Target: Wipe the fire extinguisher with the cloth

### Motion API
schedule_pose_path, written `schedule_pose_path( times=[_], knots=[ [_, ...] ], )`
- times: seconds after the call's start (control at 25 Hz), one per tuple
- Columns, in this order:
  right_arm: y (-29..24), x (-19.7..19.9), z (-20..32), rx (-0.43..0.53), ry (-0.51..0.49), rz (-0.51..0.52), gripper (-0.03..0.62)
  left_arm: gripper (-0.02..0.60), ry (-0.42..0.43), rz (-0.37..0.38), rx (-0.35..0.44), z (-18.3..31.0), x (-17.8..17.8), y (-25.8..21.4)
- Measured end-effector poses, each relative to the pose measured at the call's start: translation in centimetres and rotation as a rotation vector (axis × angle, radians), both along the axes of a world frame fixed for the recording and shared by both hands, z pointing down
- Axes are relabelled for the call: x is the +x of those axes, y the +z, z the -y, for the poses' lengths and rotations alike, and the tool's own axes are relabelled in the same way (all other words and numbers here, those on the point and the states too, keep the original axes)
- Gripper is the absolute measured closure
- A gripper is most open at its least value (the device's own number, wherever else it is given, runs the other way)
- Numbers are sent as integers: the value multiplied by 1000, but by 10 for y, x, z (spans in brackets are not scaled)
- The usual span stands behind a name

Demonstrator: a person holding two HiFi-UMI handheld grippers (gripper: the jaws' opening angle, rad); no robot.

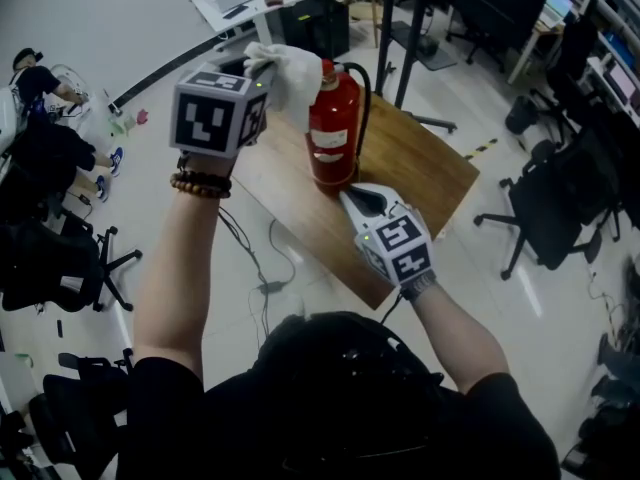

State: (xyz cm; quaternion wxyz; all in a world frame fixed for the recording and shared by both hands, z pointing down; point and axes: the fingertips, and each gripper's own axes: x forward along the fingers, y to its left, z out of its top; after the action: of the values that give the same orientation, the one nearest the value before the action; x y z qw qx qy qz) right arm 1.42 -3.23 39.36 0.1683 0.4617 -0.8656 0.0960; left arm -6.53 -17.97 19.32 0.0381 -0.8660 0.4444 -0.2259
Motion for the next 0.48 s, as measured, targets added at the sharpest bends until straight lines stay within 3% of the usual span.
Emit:
schedule_pose_path(
  times=[0.48],
  knots=[
    [5,-10,-11,-18,-21,-26,553,476,-58,-31,-25,-18,-44,23]
  ],
)
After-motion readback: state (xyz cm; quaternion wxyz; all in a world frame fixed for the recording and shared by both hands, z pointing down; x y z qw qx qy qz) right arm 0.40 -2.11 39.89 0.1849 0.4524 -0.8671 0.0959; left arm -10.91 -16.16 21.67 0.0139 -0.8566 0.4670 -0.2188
